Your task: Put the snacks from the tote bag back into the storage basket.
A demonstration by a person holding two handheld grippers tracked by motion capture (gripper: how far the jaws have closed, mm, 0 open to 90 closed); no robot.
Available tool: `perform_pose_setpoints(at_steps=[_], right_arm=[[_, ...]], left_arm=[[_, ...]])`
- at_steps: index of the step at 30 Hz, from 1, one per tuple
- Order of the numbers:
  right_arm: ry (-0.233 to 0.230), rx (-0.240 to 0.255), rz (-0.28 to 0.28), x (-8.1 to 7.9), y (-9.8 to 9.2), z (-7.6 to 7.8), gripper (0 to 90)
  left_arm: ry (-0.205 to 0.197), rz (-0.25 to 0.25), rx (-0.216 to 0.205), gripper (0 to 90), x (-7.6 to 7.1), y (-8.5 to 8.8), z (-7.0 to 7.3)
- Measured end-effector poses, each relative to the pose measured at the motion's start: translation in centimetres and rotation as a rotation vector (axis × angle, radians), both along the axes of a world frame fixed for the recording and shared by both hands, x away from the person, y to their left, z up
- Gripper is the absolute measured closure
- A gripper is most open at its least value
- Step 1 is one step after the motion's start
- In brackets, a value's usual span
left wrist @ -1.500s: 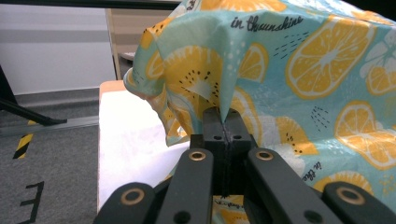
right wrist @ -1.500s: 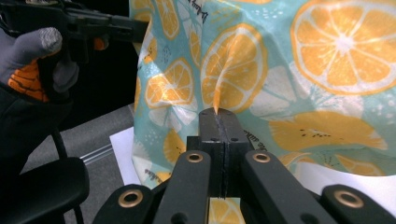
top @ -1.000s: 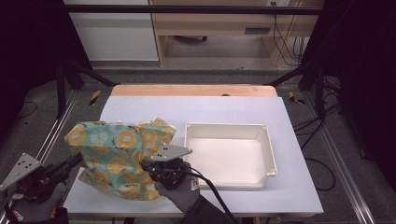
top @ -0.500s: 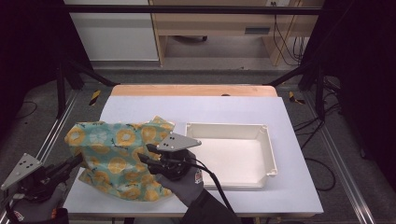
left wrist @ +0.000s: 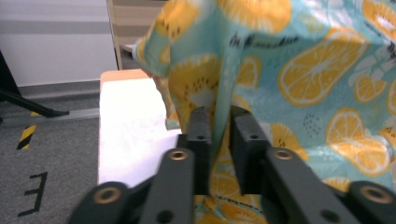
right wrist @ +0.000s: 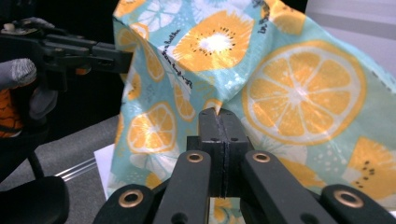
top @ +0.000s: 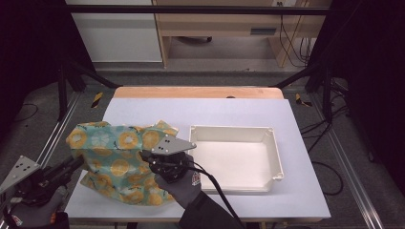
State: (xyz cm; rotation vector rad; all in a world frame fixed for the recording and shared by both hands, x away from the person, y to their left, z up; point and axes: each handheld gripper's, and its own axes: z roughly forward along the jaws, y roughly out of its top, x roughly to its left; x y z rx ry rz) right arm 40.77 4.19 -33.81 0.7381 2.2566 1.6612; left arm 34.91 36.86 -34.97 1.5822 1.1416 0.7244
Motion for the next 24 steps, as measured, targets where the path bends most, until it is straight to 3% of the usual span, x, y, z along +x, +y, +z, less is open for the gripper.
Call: perform_pose_setpoints(at_steps=[5,10,15,18,24], right_arm=[[-0.009,0.002,0.012,-0.4,-0.1,0.2,90.0],[-0.006,-0.006,0.027,-0.8,0.0,0.1,90.0],[0.002,-0.008,0.052,-1.0,0.3,0.0,90.0],[0.01,-0.015,0.067,-1.2,0.6,-0.2,90.0],[0.022,-0.023,0.087,-1.3,1.0,-0.6,90.0]], left_arm=[[-0.036,0.023,-0.013,63.4,-0.1,0.2,1.4],[-0.063,0.002,-0.02,61.4,0.3,0.3,2.4],[-0.026,-0.015,0.022,78.3,0.7,-0.3,2.2],[-0.021,-0.014,0.026,89.1,0.7,-0.3,2.1],[-0.021,-0.022,0.024,90.0,0.3,-0.2,2.0]])
